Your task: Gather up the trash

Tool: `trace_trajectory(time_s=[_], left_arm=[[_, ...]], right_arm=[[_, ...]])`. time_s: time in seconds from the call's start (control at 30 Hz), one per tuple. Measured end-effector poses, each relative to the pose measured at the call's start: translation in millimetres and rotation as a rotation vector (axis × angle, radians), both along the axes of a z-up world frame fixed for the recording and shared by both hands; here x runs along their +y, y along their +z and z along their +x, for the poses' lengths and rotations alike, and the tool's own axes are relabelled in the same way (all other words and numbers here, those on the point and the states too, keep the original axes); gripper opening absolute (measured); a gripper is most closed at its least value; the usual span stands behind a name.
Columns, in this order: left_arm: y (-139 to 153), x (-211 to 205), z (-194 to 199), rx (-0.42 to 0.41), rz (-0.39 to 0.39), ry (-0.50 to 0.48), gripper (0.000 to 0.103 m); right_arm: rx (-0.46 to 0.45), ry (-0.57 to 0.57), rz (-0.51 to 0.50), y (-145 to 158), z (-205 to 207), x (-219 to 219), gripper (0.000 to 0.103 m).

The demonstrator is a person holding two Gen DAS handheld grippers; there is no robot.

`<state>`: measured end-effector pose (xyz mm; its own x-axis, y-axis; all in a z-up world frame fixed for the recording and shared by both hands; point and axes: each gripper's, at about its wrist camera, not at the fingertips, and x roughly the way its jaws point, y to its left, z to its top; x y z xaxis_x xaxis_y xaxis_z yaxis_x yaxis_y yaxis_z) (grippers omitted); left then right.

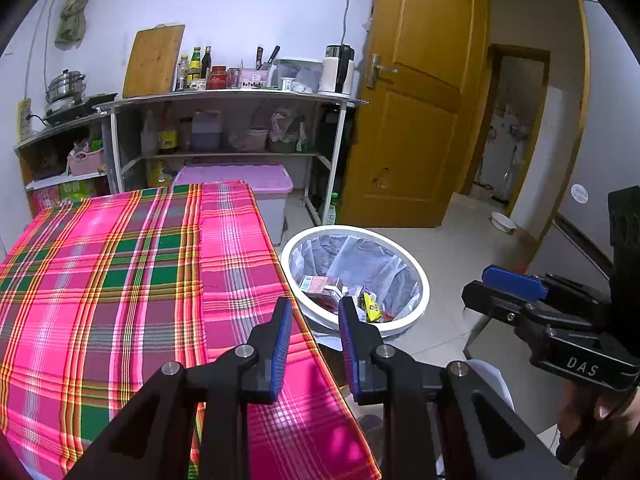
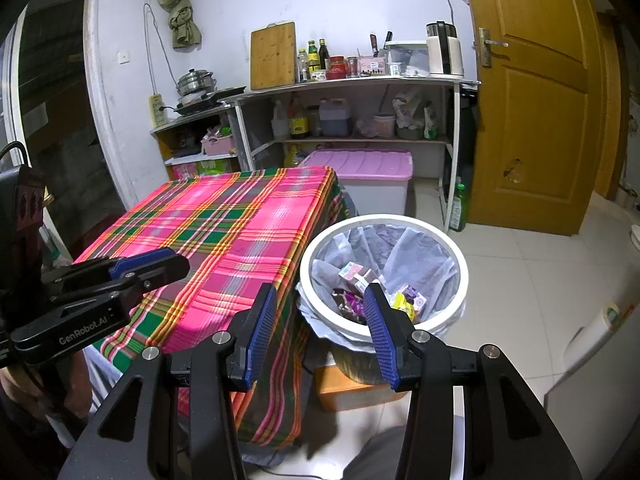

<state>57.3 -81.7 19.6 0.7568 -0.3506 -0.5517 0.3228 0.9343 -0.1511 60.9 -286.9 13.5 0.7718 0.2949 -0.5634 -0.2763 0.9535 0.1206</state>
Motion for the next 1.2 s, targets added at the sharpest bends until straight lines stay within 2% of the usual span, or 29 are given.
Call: trace_trajectory(time_s=[1.2], left_arm=[[-4.2, 5.7, -5.7, 0.006, 0.025, 0.019, 0.024]], right_arm=[[0.006, 0.001, -0.006, -2.5, 0.6, 0.2, 0.046]])
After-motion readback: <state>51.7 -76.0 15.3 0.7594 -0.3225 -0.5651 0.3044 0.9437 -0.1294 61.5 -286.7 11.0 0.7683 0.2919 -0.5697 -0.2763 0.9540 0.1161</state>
